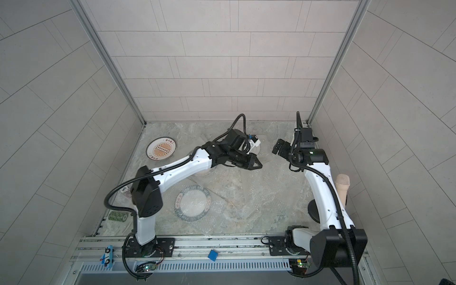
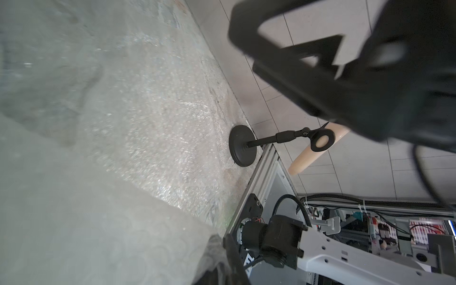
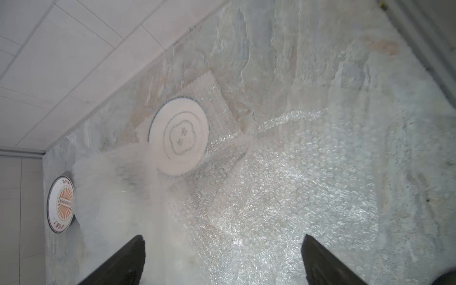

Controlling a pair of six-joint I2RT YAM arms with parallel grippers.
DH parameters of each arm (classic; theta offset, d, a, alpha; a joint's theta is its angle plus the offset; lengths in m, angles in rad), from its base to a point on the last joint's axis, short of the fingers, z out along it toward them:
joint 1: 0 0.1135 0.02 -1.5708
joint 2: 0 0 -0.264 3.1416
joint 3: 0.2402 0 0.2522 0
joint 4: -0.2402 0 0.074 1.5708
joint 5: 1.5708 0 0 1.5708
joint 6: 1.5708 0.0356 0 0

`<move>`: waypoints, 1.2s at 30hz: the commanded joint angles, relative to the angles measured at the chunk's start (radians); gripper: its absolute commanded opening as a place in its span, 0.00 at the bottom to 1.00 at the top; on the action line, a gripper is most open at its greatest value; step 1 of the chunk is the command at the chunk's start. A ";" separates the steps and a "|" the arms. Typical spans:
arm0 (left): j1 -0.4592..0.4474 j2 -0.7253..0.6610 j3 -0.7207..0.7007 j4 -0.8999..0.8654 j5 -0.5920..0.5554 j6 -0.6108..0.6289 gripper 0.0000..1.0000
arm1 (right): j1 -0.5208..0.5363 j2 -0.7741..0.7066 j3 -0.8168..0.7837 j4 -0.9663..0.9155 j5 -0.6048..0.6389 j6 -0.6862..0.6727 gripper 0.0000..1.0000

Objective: Unpack dinner plates from bubble wrap
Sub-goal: Adjust the bubble wrap at the center of the board.

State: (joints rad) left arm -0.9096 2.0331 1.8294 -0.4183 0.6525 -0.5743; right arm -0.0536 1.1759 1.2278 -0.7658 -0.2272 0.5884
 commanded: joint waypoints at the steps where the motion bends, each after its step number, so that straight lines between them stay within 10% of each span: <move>1: -0.061 0.145 0.138 -0.048 0.056 0.008 0.12 | -0.011 -0.068 0.036 -0.020 0.117 0.011 1.00; 14: -0.147 0.502 0.468 0.128 0.139 -0.187 0.23 | -0.012 -0.085 0.072 0.013 0.088 0.016 1.00; 18: -0.133 0.509 0.472 0.145 0.138 -0.197 0.50 | -0.012 -0.084 0.066 0.019 0.067 0.013 1.00; 23: -0.105 0.380 0.309 0.310 0.166 -0.252 0.76 | -0.012 -0.081 0.053 0.028 0.053 0.008 1.00; 36: 0.023 -0.142 -0.317 0.363 0.083 -0.179 0.81 | 0.045 -0.024 0.042 0.055 0.033 -0.008 1.00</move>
State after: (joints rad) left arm -0.9073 1.9942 1.5936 -0.0322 0.7769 -0.8070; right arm -0.0402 1.1278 1.2804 -0.7219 -0.1944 0.5880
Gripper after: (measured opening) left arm 0.811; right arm 0.996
